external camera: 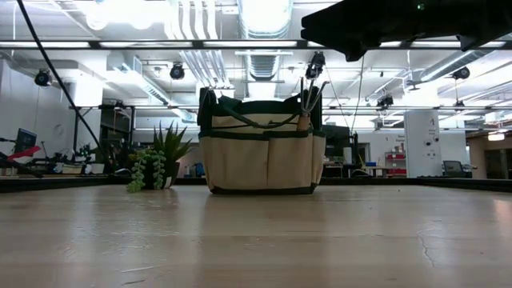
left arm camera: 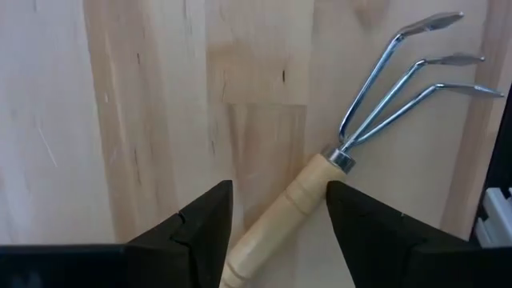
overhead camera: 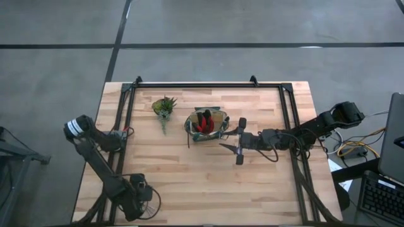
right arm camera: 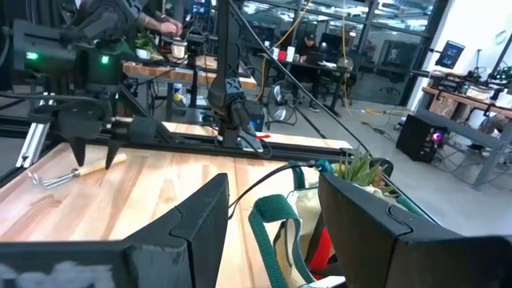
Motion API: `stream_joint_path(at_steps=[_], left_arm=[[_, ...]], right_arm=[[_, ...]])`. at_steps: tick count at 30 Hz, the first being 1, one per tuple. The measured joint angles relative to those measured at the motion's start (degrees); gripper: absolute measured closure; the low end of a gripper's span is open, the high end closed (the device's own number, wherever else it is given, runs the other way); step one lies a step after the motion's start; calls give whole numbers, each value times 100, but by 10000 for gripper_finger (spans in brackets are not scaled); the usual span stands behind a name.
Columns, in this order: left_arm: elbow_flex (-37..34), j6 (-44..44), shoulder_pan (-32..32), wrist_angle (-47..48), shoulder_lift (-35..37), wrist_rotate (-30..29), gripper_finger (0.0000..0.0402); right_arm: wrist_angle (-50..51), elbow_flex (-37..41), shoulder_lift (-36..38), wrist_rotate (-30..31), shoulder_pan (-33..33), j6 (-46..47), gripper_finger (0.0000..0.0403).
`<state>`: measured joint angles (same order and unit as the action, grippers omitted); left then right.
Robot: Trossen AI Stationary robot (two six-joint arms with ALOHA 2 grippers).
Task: Pick & Place Garden tools in Gardening bag
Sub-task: Put the brown hand rake into the white gardening bag
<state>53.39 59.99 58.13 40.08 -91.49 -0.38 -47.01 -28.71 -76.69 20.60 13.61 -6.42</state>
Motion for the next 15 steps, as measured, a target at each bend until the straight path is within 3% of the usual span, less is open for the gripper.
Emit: stream_joint_path(at_steps=[15], left_arm=[[115,160,-13,-149,69,-122,193]], right_arm=[[12,0,0,4,0,48,213]])
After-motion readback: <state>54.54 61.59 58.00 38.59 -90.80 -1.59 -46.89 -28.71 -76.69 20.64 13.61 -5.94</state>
